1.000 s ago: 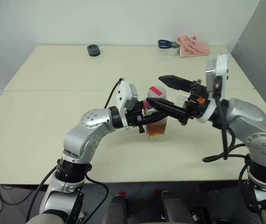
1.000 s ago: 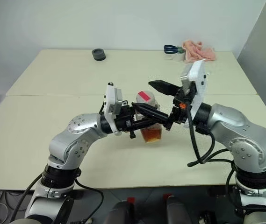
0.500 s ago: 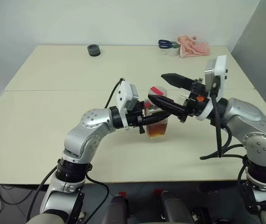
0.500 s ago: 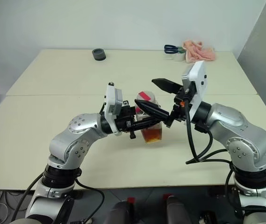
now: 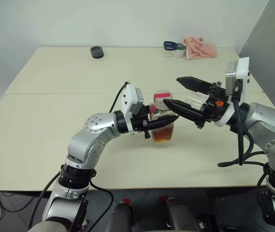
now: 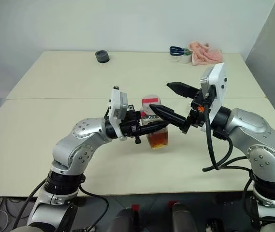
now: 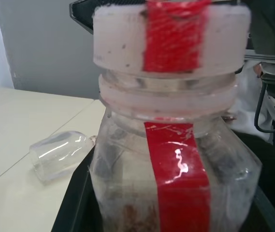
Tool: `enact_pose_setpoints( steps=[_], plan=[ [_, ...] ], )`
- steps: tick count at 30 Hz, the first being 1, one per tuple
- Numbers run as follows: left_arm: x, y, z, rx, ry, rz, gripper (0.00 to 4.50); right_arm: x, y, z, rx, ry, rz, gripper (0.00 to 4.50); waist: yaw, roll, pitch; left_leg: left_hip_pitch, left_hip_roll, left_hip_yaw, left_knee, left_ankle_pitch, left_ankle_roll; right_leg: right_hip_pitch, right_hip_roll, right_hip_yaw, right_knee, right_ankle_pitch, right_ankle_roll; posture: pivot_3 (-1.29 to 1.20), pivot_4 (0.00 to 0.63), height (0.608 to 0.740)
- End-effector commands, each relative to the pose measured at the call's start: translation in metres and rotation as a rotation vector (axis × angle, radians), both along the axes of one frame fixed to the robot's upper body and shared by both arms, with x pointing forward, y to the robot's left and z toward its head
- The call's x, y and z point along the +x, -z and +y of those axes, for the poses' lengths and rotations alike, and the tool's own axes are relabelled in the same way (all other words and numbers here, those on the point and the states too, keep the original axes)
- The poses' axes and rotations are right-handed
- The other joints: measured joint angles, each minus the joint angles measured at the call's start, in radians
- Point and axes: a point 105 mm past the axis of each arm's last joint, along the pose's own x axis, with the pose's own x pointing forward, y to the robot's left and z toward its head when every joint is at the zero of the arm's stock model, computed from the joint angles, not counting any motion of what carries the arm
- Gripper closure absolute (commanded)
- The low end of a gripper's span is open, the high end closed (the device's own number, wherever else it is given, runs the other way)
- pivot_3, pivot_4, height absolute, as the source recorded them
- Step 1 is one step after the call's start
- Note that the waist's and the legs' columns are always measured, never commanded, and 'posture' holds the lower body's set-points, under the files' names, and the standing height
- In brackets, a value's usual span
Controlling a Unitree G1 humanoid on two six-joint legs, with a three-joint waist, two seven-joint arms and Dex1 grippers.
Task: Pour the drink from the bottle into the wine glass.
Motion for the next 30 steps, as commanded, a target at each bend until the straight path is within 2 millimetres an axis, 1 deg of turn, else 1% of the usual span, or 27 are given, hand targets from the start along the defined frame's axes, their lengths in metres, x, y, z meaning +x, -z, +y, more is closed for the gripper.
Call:
enact_pose_setpoints(
  steps=[1, 10, 18, 23, 25, 27, 30],
  plan=[
    [-0.007, -0.017, -0.003, -0.025, 0.032, -0.084, 2.77, -0.006, -0.008, -0.001, 0.000, -0.005, -0.038, 0.02, 0.000, 0.000, 0.000, 0.000, 0.000, 0.000, 0.000, 0.000, 0.000, 0.000, 0.000, 0.000, 0.000, 0.000, 0.000, 0.00, 0.150, 0.740],
    [-0.006, -0.017, -0.002, -0.026, 0.022, -0.082, 2.77, -0.015, -0.010, 0.010, 0.026, -0.098, -0.012, 0.02, 0.000, 0.000, 0.000, 0.000, 0.000, 0.000, 0.000, 0.000, 0.000, 0.000, 0.000, 0.000, 0.000, 0.000, 0.000, 0.00, 0.150, 0.740],
    [-0.005, -0.018, -0.001, -0.026, 0.015, -0.081, 2.77, -0.007, -0.009, 0.028, 0.017, -0.121, -0.027, 0.02, -0.001, 0.000, 0.000, 0.000, 0.000, 0.000, 0.000, 0.000, 0.000, 0.000, 0.000, 0.000, 0.000, 0.000, 0.000, 0.00, 0.150, 0.740],
    [-0.004, -0.018, -0.001, -0.023, 0.005, -0.090, 2.77, -0.002, -0.007, 0.032, 0.011, -0.117, -0.038, 0.02, 0.000, 0.000, 0.000, 0.000, 0.000, 0.000, 0.000, 0.000, 0.000, 0.000, 0.000, 0.000, 0.000, 0.000, 0.000, 0.00, 0.150, 0.740],
    [-0.005, -0.017, -0.001, -0.023, 0.005, -0.089, 2.77, -0.002, -0.007, 0.032, 0.011, -0.117, -0.040, 0.39, 0.000, 0.000, 0.000, 0.000, 0.000, 0.000, 0.000, 0.000, 0.000, 0.000, 0.000, 0.000, 0.000, 0.000, 0.000, 0.00, 0.150, 0.740],
    [-0.005, -0.017, 0.000, -0.022, 0.004, -0.088, 2.77, -0.001, -0.007, 0.032, 0.018, -0.122, -0.041, 0.93, 0.000, 0.000, 0.000, 0.000, 0.000, 0.000, 0.000, 0.000, 0.000, 0.000, 0.000, 0.000, 0.000, 0.000, 0.000, 0.00, 0.150, 0.740],
    [-0.004, -0.017, 0.000, -0.022, 0.000, -0.088, 2.77, -0.001, -0.009, 0.032, 0.025, -0.126, -0.045, 2.04, 0.000, 0.000, 0.000, 0.000, 0.000, 0.000, 0.000, 0.000, 0.000, 0.000, 0.000, 0.000, 0.000, 0.000, 0.000, 0.00, 0.150, 0.740]
  ],
)
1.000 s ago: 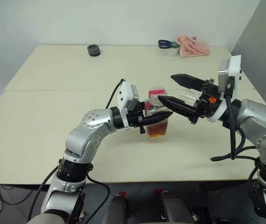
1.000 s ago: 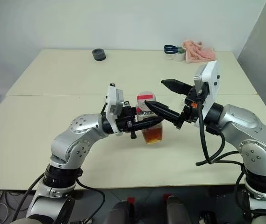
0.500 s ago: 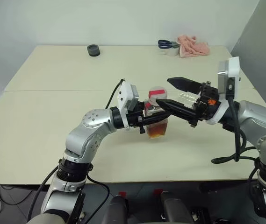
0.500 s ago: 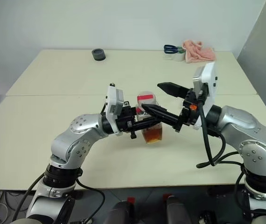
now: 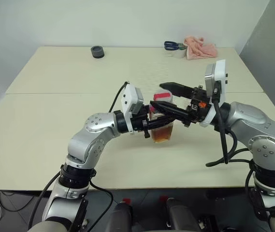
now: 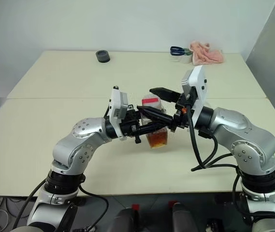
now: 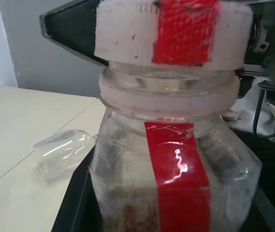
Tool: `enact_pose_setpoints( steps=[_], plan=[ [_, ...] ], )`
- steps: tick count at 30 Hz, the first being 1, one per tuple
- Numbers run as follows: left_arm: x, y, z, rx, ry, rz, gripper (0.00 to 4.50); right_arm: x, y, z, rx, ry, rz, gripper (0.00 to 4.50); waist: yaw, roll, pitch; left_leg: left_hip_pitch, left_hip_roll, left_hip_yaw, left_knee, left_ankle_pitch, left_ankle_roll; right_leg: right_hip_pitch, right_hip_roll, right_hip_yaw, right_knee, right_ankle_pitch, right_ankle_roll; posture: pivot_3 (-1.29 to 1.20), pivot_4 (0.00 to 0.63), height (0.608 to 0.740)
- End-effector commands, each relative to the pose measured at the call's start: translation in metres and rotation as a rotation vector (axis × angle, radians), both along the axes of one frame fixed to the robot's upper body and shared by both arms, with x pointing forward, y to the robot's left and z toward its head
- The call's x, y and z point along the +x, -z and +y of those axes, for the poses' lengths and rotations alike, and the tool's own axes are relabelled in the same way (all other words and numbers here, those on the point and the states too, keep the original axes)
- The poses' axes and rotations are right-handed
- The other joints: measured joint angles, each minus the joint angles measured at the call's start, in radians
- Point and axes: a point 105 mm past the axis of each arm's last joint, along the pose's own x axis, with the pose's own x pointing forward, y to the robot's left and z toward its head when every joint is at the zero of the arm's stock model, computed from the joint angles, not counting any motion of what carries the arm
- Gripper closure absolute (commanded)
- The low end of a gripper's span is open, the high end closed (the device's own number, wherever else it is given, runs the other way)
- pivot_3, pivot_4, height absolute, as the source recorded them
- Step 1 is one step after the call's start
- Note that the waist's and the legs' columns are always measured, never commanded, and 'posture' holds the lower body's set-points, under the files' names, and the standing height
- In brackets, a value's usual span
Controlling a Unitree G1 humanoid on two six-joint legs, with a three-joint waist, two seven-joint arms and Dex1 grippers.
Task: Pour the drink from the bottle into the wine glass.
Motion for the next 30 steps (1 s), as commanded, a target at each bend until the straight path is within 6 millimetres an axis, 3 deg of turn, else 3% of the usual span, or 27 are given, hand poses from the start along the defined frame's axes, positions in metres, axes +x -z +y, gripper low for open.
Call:
enact_pose_setpoints(
  steps=[1, 2, 6, 13, 22, 26, 30],
  plan=[
    [-0.005, -0.017, -0.001, -0.026, 0.011, -0.081, 2.77, -0.005, -0.015, 0.000, 0.036, -0.019, -0.062, 2.46, 0.000, 0.000, 0.000, 0.000, 0.000, 0.000, 0.000, 0.000, 0.000, 0.000, 0.000, 0.000, 0.000, 0.000, 0.000, 0.00, 0.150, 0.740],
    [-0.005, -0.017, -0.001, -0.026, 0.011, -0.081, 2.77, -0.005, -0.016, 0.000, 0.044, -0.020, -0.062, 2.67, 0.000, 0.000, 0.000, 0.000, 0.000, 0.000, 0.000, 0.000, 0.000, 0.000, 0.000, 0.000, 0.000, 0.000, 0.000, 0.00, 0.150, 0.740],
    [-0.006, -0.017, -0.001, -0.025, 0.012, -0.079, 2.77, -0.001, -0.025, -0.005, 0.085, 0.012, -0.064, 2.66, 0.000, 0.000, 0.000, 0.000, 0.000, 0.000, 0.000, 0.000, 0.000, 0.000, 0.000, 0.000, 0.000, 0.000, 0.000, 0.00, 0.150, 0.740],
    [-0.005, -0.016, -0.001, -0.021, 0.017, -0.077, 2.77, 0.009, -0.060, -0.022, 0.155, 0.064, -0.121, 2.66, 0.000, 0.000, 0.000, 0.000, 0.000, 0.000, 0.000, 0.000, 0.000, 0.000, 0.000, 0.000, 0.000, 0.000, 0.000, 0.00, 0.150, 0.740],
    [-0.006, -0.016, -0.002, -0.019, 0.025, -0.078, 2.77, 0.012, -0.051, -0.031, 0.041, 0.075, -0.179, 2.66, 0.001, 0.000, 0.000, 0.000, 0.000, 0.000, 0.000, 0.000, 0.000, 0.000, 0.000, 0.000, 0.000, 0.000, 0.000, 0.00, 0.150, 0.740],
    [-0.005, -0.015, 0.003, -0.016, 0.000, -0.078, 2.77, 0.020, -0.030, -0.053, 0.024, 0.198, -0.142, 2.66, 0.001, 0.000, 0.000, 0.000, 0.000, 0.000, 0.000, 0.000, 0.000, 0.000, 0.000, 0.000, 0.000, 0.000, 0.000, 0.00, 0.150, 0.740],
    [-0.004, -0.012, 0.011, -0.032, -0.068, -0.051, 2.77, 0.031, 0.031, -0.095, -0.006, 0.493, -0.031, 2.66, 0.006, 0.000, 0.000, -0.001, 0.000, 0.000, 0.000, 0.000, 0.000, 0.000, -0.001, 0.000, -0.001, 0.000, 0.000, 0.00, 0.150, 0.740]
  ],
)
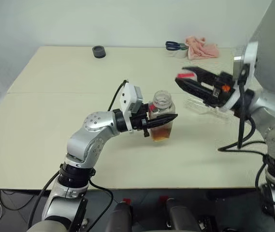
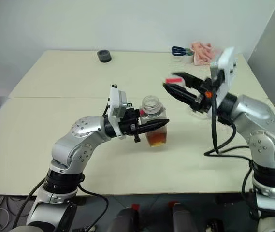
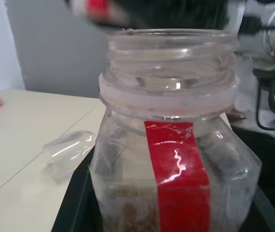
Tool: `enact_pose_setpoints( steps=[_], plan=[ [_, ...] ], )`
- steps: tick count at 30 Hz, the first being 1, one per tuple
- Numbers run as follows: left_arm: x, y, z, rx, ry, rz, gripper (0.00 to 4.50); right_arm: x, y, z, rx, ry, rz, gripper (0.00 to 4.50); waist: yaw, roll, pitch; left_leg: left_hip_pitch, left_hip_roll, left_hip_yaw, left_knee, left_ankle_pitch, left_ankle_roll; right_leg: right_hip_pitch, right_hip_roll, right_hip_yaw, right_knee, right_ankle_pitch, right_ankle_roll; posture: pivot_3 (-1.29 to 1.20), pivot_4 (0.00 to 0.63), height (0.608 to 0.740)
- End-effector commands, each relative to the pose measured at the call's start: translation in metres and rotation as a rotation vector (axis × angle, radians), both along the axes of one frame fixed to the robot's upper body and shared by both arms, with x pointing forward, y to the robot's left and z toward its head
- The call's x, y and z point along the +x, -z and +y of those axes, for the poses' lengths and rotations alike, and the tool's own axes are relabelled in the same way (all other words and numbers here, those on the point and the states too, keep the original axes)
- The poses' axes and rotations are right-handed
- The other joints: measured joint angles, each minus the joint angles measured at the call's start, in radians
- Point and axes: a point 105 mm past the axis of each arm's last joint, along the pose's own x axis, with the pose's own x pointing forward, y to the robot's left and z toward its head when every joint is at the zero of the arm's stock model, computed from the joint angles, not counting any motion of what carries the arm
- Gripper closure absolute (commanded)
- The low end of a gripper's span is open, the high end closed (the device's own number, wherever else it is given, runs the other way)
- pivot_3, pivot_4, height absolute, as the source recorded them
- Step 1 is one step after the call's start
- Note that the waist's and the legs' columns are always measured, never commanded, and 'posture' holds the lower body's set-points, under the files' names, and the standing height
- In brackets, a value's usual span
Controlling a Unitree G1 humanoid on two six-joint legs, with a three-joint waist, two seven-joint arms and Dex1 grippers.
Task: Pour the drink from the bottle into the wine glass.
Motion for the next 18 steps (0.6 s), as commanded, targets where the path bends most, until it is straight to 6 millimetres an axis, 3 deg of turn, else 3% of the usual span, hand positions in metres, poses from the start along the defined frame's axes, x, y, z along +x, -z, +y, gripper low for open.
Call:
enact_pose_setpoints(
  steps=[1, 6, 9, 12, 18],
  plan=[
    [-0.007, -0.009, 0.005, -0.038, -0.046, -0.031, 2.77, 0.005, 0.037, -0.037, -0.031, 0.297, 0.001, 2.66, 0.000, 0.000, 0.000, 0.000, 0.000, 0.000, 0.000, 0.000, 0.000, 0.000, 0.000, 0.000, 0.000, 0.000, 0.000, 0.00, 0.150, 0.740],
    [-0.009, -0.005, 0.005, -0.032, -0.058, -0.021, 2.77, 0.010, 0.104, -0.055, -0.052, 0.511, 0.116, 2.66, -0.009, 0.000, 0.000, 0.002, -0.001, 0.004, 0.001, 0.000, 0.000, 0.000, 0.000, 0.005, 0.001, 0.000, 0.001, 0.00, 0.150, 0.740],
    [-0.006, -0.008, 0.005, -0.030, -0.068, -0.028, 2.77, 0.012, 0.139, -0.048, -0.018, 0.554, 0.213, 2.66, -0.011, 0.001, 0.000, 0.007, 0.002, 0.004, -0.001, 0.000, 0.000, 0.002, 0.003, 0.005, 0.002, 0.000, 0.001, 0.00, 0.150, 0.740],
    [-0.005, -0.009, 0.004, -0.031, -0.069, -0.031, 2.77, 0.014, 0.159, -0.040, -0.023, 0.544, 0.251, 2.66, -0.012, 0.001, 0.000, 0.008, 0.002, 0.004, -0.002, 0.000, 0.000, 0.003, 0.004, 0.006, 0.002, 0.000, 0.000, 0.00, 0.150, 0.740],
    [-0.005, -0.010, 0.006, -0.027, -0.076, -0.030, 2.77, 0.020, 0.165, -0.044, 0.037, 0.573, 0.280, 0.71, -0.007, 0.001, 0.000, 0.007, 0.001, 0.005, -0.001, 0.000, 0.000, 0.003, 0.002, 0.006, 0.001, 0.000, 0.000, 0.00, 0.150, 0.740]
  ],
)
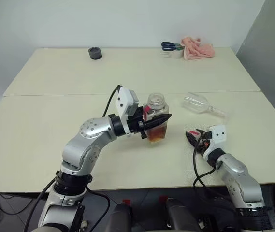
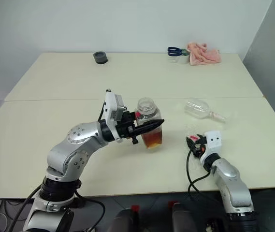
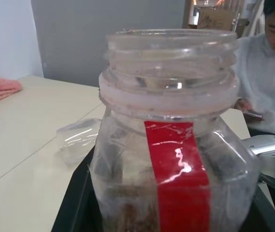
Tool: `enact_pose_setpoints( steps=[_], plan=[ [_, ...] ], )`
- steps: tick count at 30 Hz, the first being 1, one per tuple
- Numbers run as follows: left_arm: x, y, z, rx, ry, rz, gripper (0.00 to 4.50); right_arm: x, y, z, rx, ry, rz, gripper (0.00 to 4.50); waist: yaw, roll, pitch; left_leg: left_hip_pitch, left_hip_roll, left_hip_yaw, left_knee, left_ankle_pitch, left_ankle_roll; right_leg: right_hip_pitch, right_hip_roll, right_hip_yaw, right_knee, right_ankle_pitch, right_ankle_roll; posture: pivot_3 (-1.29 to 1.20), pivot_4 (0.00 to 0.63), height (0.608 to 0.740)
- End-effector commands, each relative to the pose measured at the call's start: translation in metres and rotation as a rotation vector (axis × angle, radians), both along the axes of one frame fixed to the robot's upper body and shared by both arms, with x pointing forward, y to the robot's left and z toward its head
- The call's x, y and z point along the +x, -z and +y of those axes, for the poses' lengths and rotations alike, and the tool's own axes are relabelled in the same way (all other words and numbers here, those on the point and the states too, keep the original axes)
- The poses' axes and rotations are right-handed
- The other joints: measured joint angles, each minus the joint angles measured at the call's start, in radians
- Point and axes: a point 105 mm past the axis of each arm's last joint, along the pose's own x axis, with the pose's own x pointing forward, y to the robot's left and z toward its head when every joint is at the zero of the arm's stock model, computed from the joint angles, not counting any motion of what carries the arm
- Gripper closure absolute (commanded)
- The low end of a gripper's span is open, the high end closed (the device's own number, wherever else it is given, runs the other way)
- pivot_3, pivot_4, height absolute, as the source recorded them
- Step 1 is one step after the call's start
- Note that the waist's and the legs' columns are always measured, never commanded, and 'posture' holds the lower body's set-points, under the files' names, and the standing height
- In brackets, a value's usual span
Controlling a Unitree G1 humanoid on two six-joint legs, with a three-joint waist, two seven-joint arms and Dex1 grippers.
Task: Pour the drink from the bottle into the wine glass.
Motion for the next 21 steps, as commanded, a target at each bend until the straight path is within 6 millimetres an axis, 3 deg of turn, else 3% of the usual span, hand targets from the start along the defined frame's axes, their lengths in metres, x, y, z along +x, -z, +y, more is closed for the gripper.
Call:
enact_pose_setpoints(
  steps=[1, 2, 9, 16, 18, 21],
  plan=[
    [-0.005, -0.015, 0.000, -0.015, 0.012, -0.061, 2.77, 0.001, -0.011, -0.009, 0.002, 0.018, -0.049, 0.38, 0.003, 0.000, 0.000, 0.000, 0.000, 0.000, 0.000, 0.000, 0.000, 0.000, 0.000, 0.000, 0.000, 0.000, 0.000, 0.00, 0.150, 0.740],
    [-0.005, -0.015, 0.001, -0.014, 0.012, -0.061, 2.77, -0.001, -0.013, -0.008, 0.008, 0.005, -0.053, 0.01, 0.003, 0.000, 0.000, 0.000, 0.000, 0.000, 0.000, 0.000, 0.000, 0.000, 0.000, 0.000, 0.000, 0.000, 0.000, 0.00, 0.150, 0.740],
    [-0.004, -0.015, 0.001, -0.012, 0.012, -0.062, 2.77, -0.010, -0.026, -0.006, -0.037, -0.089, -0.076, 0.01, 0.002, 0.000, 0.000, 0.000, 0.000, 0.000, 0.000, 0.000, 0.000, 0.000, 0.000, 0.000, 0.000, 0.000, 0.000, 0.00, 0.150, 0.740],
    [0.006, -0.018, 0.010, -0.010, -0.039, -0.076, 2.77, -0.021, -0.074, -0.001, -0.072, -0.209, -0.186, 0.01, 0.002, 0.000, 0.000, 0.000, 0.000, -0.001, 0.000, 0.000, 0.000, 0.000, 0.000, 0.000, 0.000, 0.000, 0.000, 0.00, 0.150, 0.740],
    [0.018, -0.020, 0.019, -0.015, -0.115, -0.087, 2.77, -0.029, -0.091, 0.005, -0.089, -0.283, -0.226, 0.01, 0.002, 0.000, 0.000, 0.000, 0.000, -0.001, 0.000, 0.000, 0.000, 0.000, 0.000, -0.001, 0.000, 0.000, 0.000, 0.00, 0.150, 0.740],
    [0.054, -0.020, 0.046, -0.007, -0.368, -0.113, 2.77, -0.052, -0.117, 0.026, -0.060, -0.520, -0.236, 0.01, 0.003, 0.000, 0.000, 0.000, 0.000, -0.001, 0.000, 0.000, 0.000, 0.000, 0.000, -0.001, 0.000, 0.000, 0.000, 0.00, 0.150, 0.740]
  ],
)
